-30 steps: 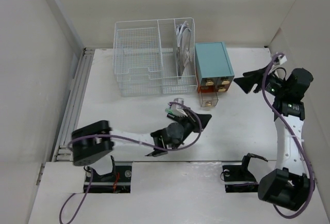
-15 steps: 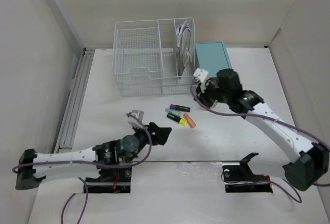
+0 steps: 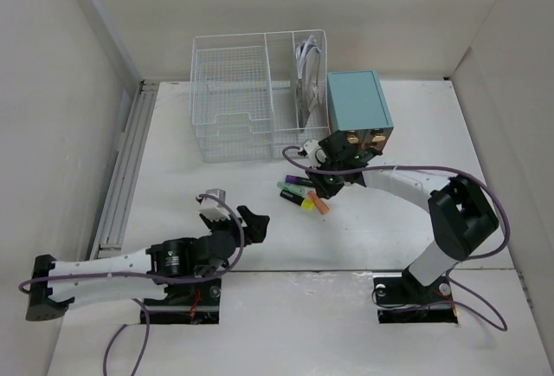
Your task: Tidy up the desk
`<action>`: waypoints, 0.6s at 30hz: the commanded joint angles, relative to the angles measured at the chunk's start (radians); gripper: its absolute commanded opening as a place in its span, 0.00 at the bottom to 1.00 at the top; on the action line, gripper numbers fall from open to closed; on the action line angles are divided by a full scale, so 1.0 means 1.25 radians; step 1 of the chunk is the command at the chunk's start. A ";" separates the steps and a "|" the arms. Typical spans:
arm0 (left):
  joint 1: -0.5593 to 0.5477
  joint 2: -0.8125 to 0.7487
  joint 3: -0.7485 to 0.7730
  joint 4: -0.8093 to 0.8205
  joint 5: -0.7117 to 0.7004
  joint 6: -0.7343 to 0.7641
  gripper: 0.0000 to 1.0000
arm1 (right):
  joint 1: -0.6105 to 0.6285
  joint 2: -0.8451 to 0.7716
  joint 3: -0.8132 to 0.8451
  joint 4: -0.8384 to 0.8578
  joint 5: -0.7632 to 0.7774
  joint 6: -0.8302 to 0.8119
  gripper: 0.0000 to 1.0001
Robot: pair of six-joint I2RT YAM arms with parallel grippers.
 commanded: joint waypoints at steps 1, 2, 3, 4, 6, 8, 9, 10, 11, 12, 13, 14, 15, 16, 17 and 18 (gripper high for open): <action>-0.004 0.065 0.067 -0.030 -0.027 -0.017 0.85 | 0.027 0.007 0.012 0.041 0.030 0.038 0.30; -0.004 0.090 0.067 -0.017 -0.035 -0.002 0.81 | 0.027 0.007 0.012 0.041 0.030 0.045 0.30; -0.004 0.097 0.067 -0.017 -0.035 -0.002 0.76 | 0.027 0.017 0.012 0.041 0.030 0.045 0.32; -0.004 0.097 0.077 -0.017 -0.035 -0.002 0.72 | 0.036 0.027 0.012 0.041 0.030 0.052 0.37; -0.004 0.097 0.077 -0.001 -0.043 0.021 0.68 | 0.036 0.038 0.012 0.041 0.030 0.060 0.37; -0.004 0.097 0.084 -0.001 -0.053 0.029 0.62 | 0.036 0.045 0.012 0.052 0.030 0.067 0.37; -0.004 0.097 0.084 -0.017 -0.061 0.029 0.61 | 0.043 0.055 0.012 0.052 0.030 0.067 0.37; -0.004 0.097 0.092 -0.025 -0.069 0.029 0.61 | 0.043 0.070 0.012 0.052 0.039 0.075 0.37; -0.004 0.097 0.092 -0.025 -0.069 0.029 0.61 | 0.043 0.077 0.012 0.052 0.046 0.075 0.37; -0.004 0.090 0.099 -0.036 -0.069 0.029 0.61 | 0.050 0.085 0.012 0.059 0.046 0.082 0.37; -0.004 0.090 0.099 -0.043 -0.069 0.029 0.61 | 0.050 0.097 0.012 0.059 0.056 0.082 0.37; -0.004 0.090 0.099 -0.043 -0.069 0.029 0.61 | 0.050 0.105 0.022 0.059 0.056 0.082 0.37; -0.004 0.080 0.099 -0.052 -0.069 0.029 0.61 | 0.050 0.105 0.022 0.052 0.068 0.089 0.38; -0.004 0.070 0.099 -0.059 -0.069 0.029 0.61 | 0.050 0.114 0.029 0.052 0.068 0.089 0.38; -0.004 0.070 0.099 -0.059 -0.069 0.029 0.61 | 0.050 0.114 0.029 0.052 0.068 0.097 0.38; -0.004 0.061 0.099 -0.059 -0.069 0.029 0.61 | 0.050 0.121 0.029 0.052 0.077 0.097 0.38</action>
